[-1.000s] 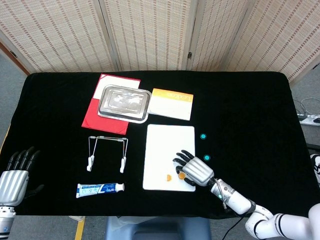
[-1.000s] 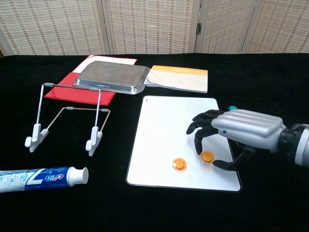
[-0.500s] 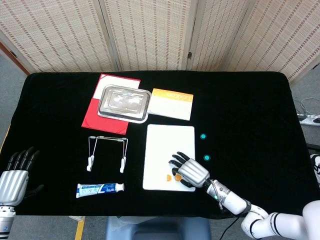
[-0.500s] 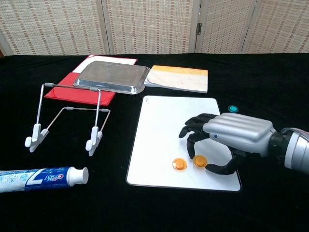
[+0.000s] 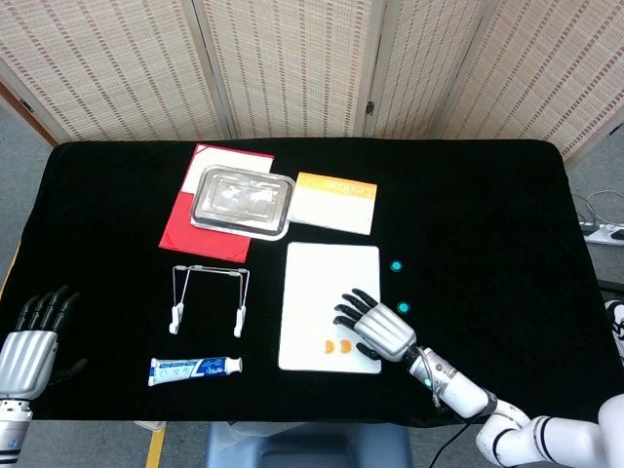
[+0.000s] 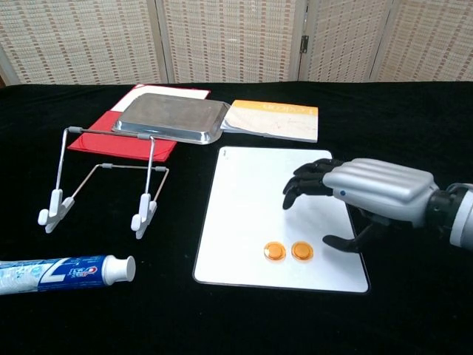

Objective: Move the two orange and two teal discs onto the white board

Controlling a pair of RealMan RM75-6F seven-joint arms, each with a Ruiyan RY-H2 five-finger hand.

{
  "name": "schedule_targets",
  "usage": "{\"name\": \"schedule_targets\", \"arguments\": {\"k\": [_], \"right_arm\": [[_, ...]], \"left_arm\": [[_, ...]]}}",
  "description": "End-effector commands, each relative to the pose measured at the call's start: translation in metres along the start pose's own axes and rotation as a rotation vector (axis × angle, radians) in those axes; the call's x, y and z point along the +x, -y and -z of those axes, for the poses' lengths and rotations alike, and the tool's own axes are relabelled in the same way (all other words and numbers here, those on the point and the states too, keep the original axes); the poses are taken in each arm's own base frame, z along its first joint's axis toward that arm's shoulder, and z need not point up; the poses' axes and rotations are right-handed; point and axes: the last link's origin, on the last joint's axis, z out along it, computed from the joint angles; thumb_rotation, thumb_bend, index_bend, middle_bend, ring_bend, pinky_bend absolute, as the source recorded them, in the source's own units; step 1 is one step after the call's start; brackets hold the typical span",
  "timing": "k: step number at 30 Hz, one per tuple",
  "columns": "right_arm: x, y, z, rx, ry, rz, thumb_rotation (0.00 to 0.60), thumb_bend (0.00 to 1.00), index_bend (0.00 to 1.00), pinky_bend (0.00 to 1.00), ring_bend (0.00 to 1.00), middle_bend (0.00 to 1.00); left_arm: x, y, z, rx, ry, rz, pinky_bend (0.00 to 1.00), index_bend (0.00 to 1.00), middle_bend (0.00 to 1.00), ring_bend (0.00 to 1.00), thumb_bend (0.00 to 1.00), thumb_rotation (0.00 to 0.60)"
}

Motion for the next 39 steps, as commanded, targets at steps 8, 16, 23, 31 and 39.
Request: {"name": "schedule_targets", "arguments": {"k": [8,16,23,31,39], "right_arm": [[-0.001,-0.072,0.046,-0.273,-0.001,-0.013,0.6,0.45,0.33,0.0,0.04,0.17],[-0.017,-0.088,0.045,-0.319,0.026,-0.042,0.6,0.45,0.35,0.0,0.04,0.17],[-0.02,-0.09,0.034,-0.311,0.02,-0.044,0.6,0.45,0.36,0.0,0.04,0.17],[-0.022,-0.09,0.025,-0.303,0.035,-0.037,0.6,0.45,0.37,0.0,0.04,0.17],[-0.023,-0.091,0.02,-0.306,0.037,-0.027,0.6,0.45,0.49,0.0,0.05,0.2]], "left_arm": [[-0.001,-0.005,-0.003,-0.015,0.006,0.001,0.0,0.0,0.0,0.0,0.14,0.6],[0.002,-0.011,-0.005,-0.03,0.001,-0.004,0.0,0.0,0.0,0.0,0.14,0.6],[0.003,-0.01,-0.004,-0.024,0.004,-0.005,0.0,0.0,0.0,0.0,0.14,0.6],[0.001,-0.009,-0.004,-0.019,0.01,-0.005,0.0,0.0,0.0,0.0,0.14,0.6],[-0.001,-0.007,-0.004,-0.016,0.015,-0.003,0.0,0.0,0.0,0.0,0.14,0.6]]}}
